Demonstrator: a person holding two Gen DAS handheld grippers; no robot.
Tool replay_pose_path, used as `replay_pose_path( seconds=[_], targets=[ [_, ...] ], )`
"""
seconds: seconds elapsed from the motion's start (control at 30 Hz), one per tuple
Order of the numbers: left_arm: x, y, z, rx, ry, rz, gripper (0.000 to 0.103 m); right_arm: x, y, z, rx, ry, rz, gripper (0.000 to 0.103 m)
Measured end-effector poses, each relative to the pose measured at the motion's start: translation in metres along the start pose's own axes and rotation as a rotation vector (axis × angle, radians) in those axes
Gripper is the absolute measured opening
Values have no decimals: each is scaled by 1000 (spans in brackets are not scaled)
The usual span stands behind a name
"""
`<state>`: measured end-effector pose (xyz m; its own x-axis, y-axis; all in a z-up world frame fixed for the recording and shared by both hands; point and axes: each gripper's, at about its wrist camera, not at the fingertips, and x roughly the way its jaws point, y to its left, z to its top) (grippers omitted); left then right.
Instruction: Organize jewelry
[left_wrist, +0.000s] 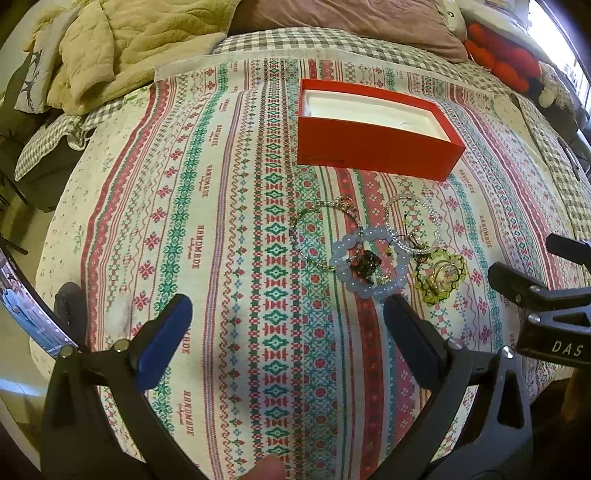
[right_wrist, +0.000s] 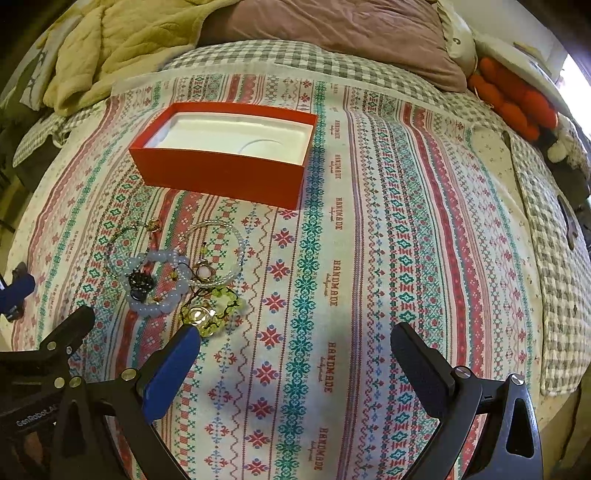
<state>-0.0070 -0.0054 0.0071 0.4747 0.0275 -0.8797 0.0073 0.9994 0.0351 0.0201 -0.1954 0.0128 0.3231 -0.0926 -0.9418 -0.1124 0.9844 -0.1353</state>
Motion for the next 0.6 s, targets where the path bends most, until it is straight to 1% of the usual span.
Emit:
replay_pose_path(
  seconds=[0.6],
  targets=[
    [0,-2,0,1,-4,-2,103,0,1,0,1,-1,1,103]
  ],
)
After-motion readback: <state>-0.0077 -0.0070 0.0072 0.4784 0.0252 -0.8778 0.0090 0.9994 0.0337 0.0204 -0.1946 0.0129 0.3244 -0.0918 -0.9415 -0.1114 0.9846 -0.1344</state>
